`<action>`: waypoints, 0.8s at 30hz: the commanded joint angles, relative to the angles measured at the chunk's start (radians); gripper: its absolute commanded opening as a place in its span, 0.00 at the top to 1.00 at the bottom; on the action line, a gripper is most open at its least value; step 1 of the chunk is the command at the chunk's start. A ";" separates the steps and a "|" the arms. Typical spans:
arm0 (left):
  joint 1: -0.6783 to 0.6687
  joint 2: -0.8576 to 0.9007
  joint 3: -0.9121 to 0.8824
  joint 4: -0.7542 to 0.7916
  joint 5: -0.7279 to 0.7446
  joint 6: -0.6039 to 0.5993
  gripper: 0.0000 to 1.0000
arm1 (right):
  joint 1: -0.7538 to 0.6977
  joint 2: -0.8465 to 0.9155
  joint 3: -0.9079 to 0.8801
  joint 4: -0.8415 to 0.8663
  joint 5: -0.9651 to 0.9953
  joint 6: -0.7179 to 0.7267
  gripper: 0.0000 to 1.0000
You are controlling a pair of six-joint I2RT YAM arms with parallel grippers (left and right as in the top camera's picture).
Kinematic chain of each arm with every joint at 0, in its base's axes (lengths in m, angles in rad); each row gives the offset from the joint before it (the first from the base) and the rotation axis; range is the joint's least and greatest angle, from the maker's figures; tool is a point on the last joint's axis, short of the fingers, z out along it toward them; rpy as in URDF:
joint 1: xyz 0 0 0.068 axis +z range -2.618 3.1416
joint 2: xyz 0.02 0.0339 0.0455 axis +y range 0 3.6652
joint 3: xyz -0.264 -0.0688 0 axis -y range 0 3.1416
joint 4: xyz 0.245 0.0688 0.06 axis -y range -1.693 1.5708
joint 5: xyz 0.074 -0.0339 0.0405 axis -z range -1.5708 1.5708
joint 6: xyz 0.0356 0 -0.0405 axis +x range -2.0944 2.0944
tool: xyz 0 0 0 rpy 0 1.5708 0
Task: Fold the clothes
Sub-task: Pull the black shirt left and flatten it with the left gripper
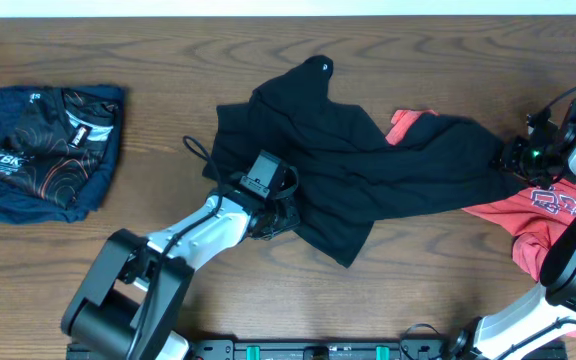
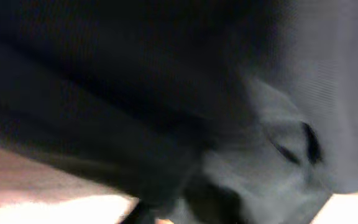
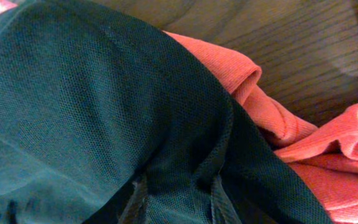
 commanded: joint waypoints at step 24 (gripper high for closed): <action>0.733 -0.423 0.002 -0.489 -0.286 0.166 0.94 | 0.135 0.001 0.010 0.002 -0.016 -0.182 0.97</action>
